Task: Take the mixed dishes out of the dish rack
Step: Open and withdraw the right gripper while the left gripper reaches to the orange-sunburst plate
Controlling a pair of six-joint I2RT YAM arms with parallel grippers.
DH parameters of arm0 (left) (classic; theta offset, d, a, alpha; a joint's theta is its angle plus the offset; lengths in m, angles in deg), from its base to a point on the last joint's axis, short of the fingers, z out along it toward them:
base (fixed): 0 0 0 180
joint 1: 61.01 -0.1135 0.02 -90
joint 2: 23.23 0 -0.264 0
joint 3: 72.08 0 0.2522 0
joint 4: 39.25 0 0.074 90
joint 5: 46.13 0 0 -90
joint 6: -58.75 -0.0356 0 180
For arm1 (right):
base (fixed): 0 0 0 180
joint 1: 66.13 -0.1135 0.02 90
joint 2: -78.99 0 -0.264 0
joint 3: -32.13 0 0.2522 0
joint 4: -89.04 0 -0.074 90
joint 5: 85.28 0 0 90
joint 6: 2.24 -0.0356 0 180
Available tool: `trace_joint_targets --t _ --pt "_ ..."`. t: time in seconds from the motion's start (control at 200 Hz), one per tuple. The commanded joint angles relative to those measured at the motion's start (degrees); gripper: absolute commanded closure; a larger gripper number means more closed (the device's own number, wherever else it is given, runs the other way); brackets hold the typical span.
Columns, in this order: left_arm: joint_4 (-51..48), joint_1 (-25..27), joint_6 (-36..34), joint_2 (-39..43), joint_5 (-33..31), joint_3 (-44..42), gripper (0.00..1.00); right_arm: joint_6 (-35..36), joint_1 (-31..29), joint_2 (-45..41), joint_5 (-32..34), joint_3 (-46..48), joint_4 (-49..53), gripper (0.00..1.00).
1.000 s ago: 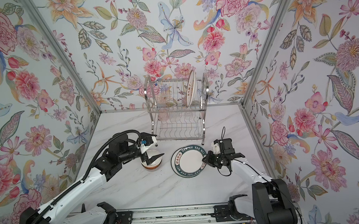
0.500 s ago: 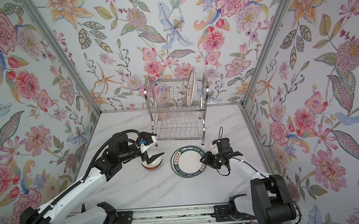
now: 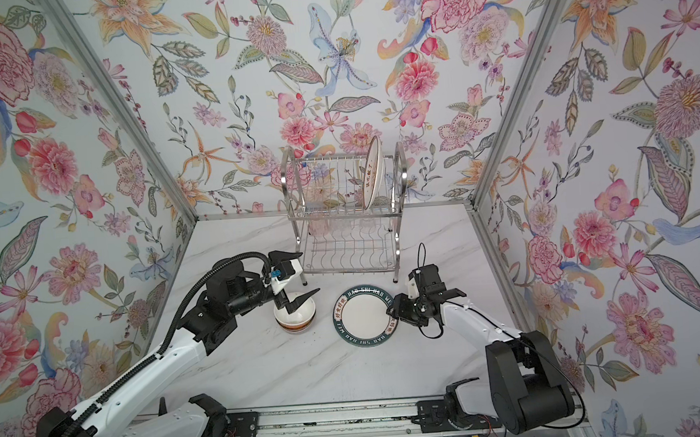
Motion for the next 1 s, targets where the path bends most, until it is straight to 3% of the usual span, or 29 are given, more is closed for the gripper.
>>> trace_joint_targets --t 0.0,0.28,0.435,0.596,0.616,0.991 --pt "5.9 -0.1 3.3 1.5 -6.1 -0.8 0.01 1.7 -0.5 0.0 3.2 -2.5 2.5 0.46" --pt "13.7 1.1 10.2 0.3 -13.6 2.6 0.01 4.8 -1.8 -7.3 10.1 -5.3 3.0 0.27" --pt "9.7 2.1 15.2 -4.4 -16.4 11.0 0.01 6.8 -3.1 -15.3 15.5 -4.6 -0.8 0.13" --pt "5.8 5.7 14.7 -10.9 -19.8 19.6 0.01 9.8 -3.8 -23.3 20.6 -3.6 -5.7 0.05" --pt "6.3 6.3 14.5 -11.6 -20.0 20.2 0.01 10.3 -3.9 -24.2 20.8 -3.4 -6.5 0.00" --pt "11.5 12.7 16.6 -30.1 -21.8 34.3 0.05 17.2 -4.3 -41.4 25.2 7.6 -28.8 0.01"
